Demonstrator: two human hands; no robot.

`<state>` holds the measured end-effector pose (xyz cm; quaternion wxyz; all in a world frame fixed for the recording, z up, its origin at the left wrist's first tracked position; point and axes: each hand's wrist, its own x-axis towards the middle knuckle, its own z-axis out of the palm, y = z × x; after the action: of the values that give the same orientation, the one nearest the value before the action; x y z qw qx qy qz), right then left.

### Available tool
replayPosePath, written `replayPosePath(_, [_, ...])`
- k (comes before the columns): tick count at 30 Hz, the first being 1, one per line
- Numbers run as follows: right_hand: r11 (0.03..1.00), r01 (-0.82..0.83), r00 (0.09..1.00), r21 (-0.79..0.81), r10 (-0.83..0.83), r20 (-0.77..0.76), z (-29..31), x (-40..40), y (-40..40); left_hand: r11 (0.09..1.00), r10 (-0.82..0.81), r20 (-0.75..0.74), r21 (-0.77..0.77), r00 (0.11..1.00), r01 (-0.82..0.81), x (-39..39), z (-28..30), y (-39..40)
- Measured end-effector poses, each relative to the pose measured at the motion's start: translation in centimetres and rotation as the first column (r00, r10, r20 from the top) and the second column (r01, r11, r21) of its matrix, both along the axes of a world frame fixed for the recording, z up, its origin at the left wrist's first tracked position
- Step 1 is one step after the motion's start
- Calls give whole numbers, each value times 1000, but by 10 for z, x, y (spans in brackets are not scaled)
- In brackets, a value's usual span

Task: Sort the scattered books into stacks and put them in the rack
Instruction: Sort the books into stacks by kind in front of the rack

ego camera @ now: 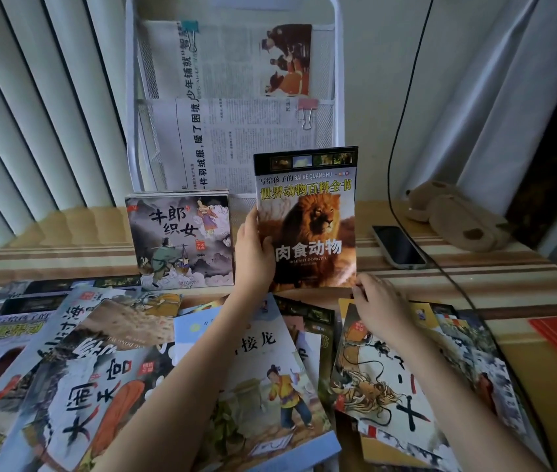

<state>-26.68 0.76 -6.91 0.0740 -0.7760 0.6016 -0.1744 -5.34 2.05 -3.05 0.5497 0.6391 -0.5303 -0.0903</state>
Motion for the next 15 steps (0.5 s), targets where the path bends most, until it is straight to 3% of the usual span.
replayPosePath(4, [1000, -9, 999, -17, 10, 37, 0, -2, 8, 975, -72, 0, 209, 997, 70, -3, -12, 4])
replayPosePath(8, [997, -14, 988, -72, 25, 150, 0, -7, 14, 983, -7, 50, 183, 999, -2, -3, -15, -3])
replayPosePath(15, [992, -34, 994, -118, 46, 104, -1, -6, 14, 980, -21, 70, 201, 997, 7, -2, -16, -1])
